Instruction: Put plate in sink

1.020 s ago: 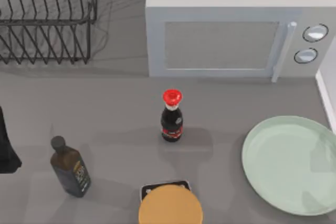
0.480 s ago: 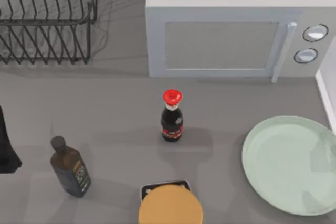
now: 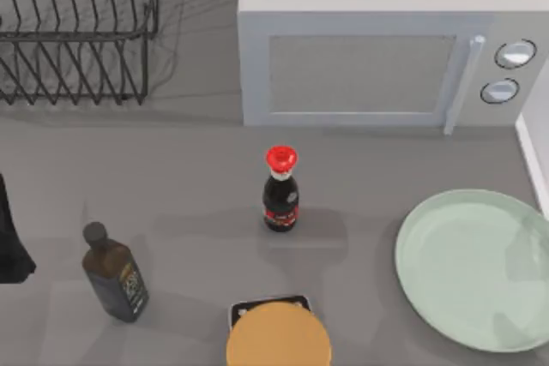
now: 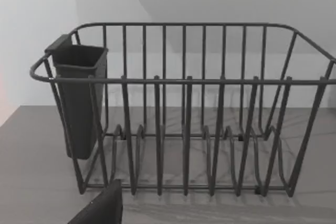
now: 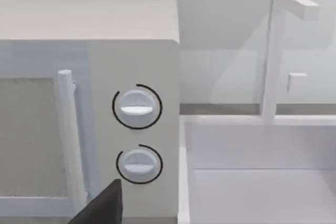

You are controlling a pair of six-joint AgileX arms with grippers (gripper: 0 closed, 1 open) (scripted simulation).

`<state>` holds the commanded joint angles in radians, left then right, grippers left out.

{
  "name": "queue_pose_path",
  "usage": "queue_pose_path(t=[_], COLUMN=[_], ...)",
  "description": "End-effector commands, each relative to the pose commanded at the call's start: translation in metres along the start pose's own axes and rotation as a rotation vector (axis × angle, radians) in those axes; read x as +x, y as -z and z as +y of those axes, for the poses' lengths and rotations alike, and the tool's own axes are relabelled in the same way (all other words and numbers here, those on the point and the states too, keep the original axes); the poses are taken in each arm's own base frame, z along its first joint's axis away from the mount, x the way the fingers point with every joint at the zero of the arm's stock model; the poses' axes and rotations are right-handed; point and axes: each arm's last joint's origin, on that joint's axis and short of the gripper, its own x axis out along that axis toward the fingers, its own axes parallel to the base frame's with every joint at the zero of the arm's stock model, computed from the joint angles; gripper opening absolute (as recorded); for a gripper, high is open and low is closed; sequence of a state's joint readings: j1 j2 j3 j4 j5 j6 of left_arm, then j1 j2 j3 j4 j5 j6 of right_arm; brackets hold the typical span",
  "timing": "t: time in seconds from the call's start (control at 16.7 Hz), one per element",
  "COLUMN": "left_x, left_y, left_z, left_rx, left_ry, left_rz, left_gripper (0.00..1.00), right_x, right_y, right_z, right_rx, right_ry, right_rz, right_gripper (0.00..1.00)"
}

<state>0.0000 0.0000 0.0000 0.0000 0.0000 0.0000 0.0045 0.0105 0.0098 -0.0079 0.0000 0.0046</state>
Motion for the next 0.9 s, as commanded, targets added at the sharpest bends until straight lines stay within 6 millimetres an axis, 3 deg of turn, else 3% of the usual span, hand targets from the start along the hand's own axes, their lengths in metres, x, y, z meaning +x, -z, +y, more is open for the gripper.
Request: queue_pose_path(t=[0.18,0.42,0.66,0.9], left_x=[0.000,0.000,0.000,0.000], left_y=[0.000,0.000,0.000,0.000], left_z=[0.000,0.000,0.000,0.000], left_rx=[0.000,0.000,0.000,0.000], left_ry=[0.000,0.000,0.000,0.000], left_rz=[0.000,0.000,0.000,0.000], left_gripper=[1.00,1.00,1.00,1.00], right_x=[0.002,0.015,0.051,0.101], right_y=[-0.015,-0.047,-0.077,-0.084], right_z=[0.004,0.017,0.044,0.089], right_rx=[0.038,0.115,0.172,0.169], right_ry=[-0.037,-0.112,-0.165,-0.157], right_rz=[0.079,0.314,0.653,1.018], right_gripper=[1.00,1.00,1.00,1.00])
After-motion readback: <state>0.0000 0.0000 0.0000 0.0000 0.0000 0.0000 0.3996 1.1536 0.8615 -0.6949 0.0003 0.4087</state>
